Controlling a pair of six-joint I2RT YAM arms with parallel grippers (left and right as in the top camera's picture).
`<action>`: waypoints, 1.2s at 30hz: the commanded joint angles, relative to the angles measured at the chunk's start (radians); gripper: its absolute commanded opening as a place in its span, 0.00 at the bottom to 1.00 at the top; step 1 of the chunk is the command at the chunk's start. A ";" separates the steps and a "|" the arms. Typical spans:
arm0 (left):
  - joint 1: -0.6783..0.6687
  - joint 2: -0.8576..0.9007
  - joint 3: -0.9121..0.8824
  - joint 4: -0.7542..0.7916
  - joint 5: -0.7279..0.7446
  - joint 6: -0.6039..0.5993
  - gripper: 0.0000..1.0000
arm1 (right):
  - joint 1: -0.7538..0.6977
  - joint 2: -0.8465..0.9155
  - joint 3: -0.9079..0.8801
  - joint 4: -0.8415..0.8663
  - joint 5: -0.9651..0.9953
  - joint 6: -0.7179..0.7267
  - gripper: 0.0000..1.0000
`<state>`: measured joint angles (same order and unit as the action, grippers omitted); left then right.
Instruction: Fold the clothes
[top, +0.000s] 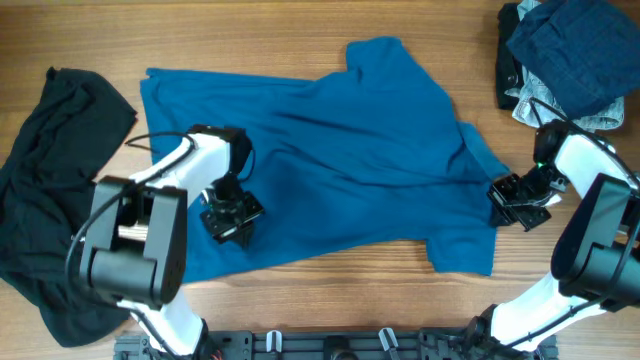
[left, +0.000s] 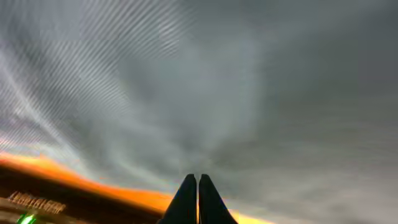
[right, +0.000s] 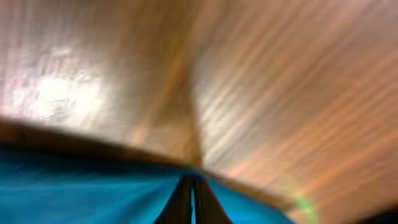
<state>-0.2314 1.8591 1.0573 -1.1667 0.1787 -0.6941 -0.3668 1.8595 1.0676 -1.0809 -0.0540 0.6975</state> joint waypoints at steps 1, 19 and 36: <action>-0.005 -0.105 0.000 0.027 -0.089 -0.100 0.04 | -0.003 -0.104 0.012 -0.065 0.152 0.078 0.04; -0.009 -0.037 0.000 0.157 -0.052 -0.126 0.04 | 0.394 -0.054 0.526 0.172 -0.203 -0.317 0.04; -0.009 -0.043 0.001 0.011 -0.056 -0.125 0.04 | 0.436 0.330 0.617 0.314 -0.171 -0.308 0.04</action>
<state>-0.2367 1.8141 1.0573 -1.1679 0.1295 -0.8066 0.0624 2.1544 1.6615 -0.7753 -0.2539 0.3912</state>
